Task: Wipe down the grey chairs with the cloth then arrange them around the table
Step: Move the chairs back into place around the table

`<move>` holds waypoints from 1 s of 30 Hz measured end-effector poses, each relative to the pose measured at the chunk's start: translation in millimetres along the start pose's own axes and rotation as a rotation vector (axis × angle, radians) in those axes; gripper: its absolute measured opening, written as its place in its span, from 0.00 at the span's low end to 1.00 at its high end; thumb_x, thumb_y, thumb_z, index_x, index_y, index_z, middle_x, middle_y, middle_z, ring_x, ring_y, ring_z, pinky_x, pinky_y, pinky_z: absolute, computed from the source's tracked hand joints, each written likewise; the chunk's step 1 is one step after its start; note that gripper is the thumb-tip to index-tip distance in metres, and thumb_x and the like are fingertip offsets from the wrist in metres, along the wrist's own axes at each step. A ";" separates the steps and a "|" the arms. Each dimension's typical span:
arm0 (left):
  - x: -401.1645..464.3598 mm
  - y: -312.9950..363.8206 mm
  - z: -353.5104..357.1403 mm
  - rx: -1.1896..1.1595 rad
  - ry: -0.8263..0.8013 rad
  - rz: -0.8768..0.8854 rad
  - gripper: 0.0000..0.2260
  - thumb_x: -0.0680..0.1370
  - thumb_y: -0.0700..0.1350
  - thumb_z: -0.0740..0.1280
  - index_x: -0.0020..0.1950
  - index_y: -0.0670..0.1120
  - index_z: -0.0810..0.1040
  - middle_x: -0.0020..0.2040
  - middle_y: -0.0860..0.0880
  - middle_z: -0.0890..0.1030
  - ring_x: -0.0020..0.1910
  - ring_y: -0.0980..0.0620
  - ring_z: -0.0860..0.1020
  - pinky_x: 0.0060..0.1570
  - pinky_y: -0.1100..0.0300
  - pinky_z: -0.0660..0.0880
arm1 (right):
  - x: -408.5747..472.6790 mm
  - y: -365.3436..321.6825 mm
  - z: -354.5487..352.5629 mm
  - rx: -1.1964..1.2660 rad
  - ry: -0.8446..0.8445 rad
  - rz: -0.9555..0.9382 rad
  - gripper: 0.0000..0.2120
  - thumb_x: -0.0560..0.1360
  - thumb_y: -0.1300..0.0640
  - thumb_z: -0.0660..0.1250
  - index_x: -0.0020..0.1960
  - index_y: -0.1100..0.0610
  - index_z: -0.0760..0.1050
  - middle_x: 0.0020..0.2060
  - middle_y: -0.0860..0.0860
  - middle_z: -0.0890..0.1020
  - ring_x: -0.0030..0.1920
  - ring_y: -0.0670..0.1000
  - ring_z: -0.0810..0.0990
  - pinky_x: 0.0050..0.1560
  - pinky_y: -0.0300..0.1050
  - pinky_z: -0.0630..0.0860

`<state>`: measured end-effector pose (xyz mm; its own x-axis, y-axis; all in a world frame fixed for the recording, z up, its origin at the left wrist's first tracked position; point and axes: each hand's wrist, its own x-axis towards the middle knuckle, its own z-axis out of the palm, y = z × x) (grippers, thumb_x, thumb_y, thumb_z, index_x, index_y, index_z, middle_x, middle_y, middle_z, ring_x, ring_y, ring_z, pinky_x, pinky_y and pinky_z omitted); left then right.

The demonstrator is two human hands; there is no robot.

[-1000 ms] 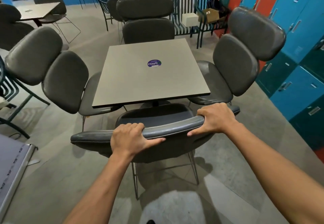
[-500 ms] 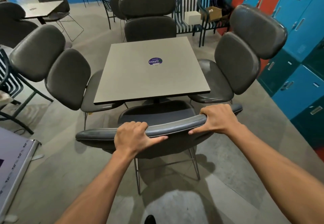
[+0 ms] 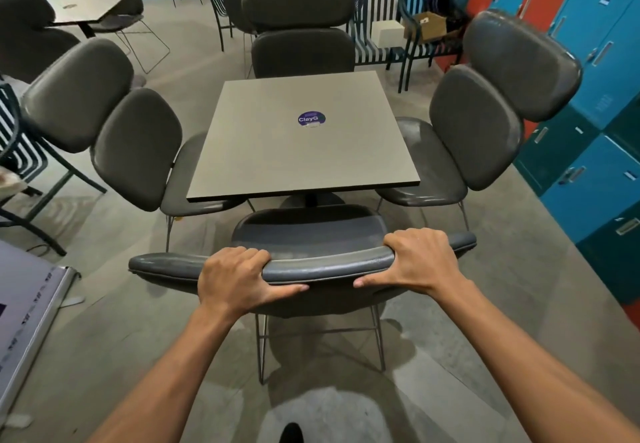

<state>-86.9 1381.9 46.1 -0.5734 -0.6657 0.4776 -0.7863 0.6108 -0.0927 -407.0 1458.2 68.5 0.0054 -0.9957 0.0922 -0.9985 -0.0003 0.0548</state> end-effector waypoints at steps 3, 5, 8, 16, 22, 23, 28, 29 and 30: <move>8.4 -3.3 4.6 0.004 0.051 0.016 0.36 0.69 0.82 0.58 0.32 0.49 0.78 0.27 0.51 0.77 0.26 0.50 0.76 0.30 0.60 0.72 | 11.3 5.6 0.4 -0.014 0.040 -0.027 0.46 0.56 0.10 0.42 0.36 0.50 0.73 0.31 0.44 0.76 0.32 0.47 0.75 0.37 0.43 0.74; 17.2 -6.7 5.7 0.018 0.065 0.018 0.35 0.69 0.82 0.59 0.32 0.48 0.77 0.27 0.50 0.77 0.26 0.50 0.76 0.29 0.59 0.71 | 21.1 8.1 -2.3 -0.028 0.075 -0.057 0.46 0.56 0.10 0.41 0.34 0.50 0.71 0.29 0.44 0.76 0.31 0.48 0.75 0.34 0.43 0.73; 19.1 -8.0 6.5 0.034 0.064 0.014 0.36 0.69 0.82 0.59 0.31 0.48 0.77 0.27 0.50 0.77 0.27 0.49 0.76 0.29 0.58 0.70 | 24.4 7.1 -1.4 -0.046 0.109 -0.076 0.45 0.57 0.10 0.42 0.32 0.50 0.70 0.28 0.45 0.75 0.30 0.49 0.75 0.32 0.42 0.71; 7.1 0.8 -3.1 0.026 -0.024 -0.009 0.38 0.69 0.83 0.53 0.34 0.49 0.78 0.29 0.51 0.78 0.28 0.50 0.76 0.31 0.60 0.72 | 5.8 1.1 -0.1 -0.004 0.131 -0.055 0.44 0.58 0.10 0.44 0.33 0.50 0.72 0.28 0.44 0.74 0.30 0.48 0.74 0.33 0.43 0.70; 13.7 3.7 -2.9 0.036 -0.040 -0.051 0.39 0.68 0.84 0.52 0.34 0.49 0.77 0.29 0.51 0.77 0.29 0.50 0.76 0.32 0.58 0.73 | 12.6 9.0 2.1 -0.017 0.206 -0.072 0.44 0.59 0.10 0.46 0.30 0.51 0.71 0.26 0.45 0.74 0.27 0.49 0.74 0.30 0.41 0.69; 13.8 4.5 -2.1 0.042 -0.037 -0.054 0.39 0.68 0.84 0.52 0.33 0.49 0.77 0.29 0.51 0.77 0.29 0.50 0.76 0.32 0.57 0.73 | 13.4 9.8 4.7 -0.007 0.234 -0.069 0.43 0.59 0.11 0.48 0.29 0.51 0.71 0.25 0.45 0.74 0.26 0.50 0.73 0.29 0.41 0.70; 15.4 9.7 -1.7 0.045 -0.064 -0.073 0.38 0.67 0.84 0.53 0.33 0.49 0.77 0.29 0.51 0.77 0.29 0.50 0.76 0.32 0.57 0.72 | 13.3 16.3 12.9 0.015 0.325 -0.076 0.41 0.61 0.12 0.52 0.27 0.52 0.71 0.23 0.47 0.73 0.24 0.50 0.71 0.27 0.41 0.67; 16.2 11.5 -2.0 0.045 -0.064 -0.079 0.38 0.67 0.84 0.53 0.33 0.50 0.76 0.29 0.51 0.77 0.29 0.50 0.76 0.32 0.58 0.71 | 14.0 18.0 12.3 0.012 0.327 -0.080 0.41 0.61 0.12 0.52 0.27 0.52 0.72 0.23 0.46 0.73 0.24 0.50 0.71 0.27 0.40 0.67; 17.4 14.0 -2.4 0.048 -0.065 -0.085 0.38 0.67 0.84 0.53 0.33 0.50 0.76 0.29 0.51 0.76 0.29 0.51 0.75 0.32 0.59 0.70 | 14.8 20.2 11.1 0.005 0.321 -0.080 0.41 0.61 0.12 0.52 0.27 0.52 0.72 0.23 0.46 0.73 0.24 0.50 0.71 0.27 0.40 0.67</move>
<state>-107.3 1379.8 55.2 -0.5167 -0.7416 0.4279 -0.8419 0.5310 -0.0964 -427.7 1442.4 60.0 0.1002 -0.9125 0.3966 -0.9944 -0.0788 0.0699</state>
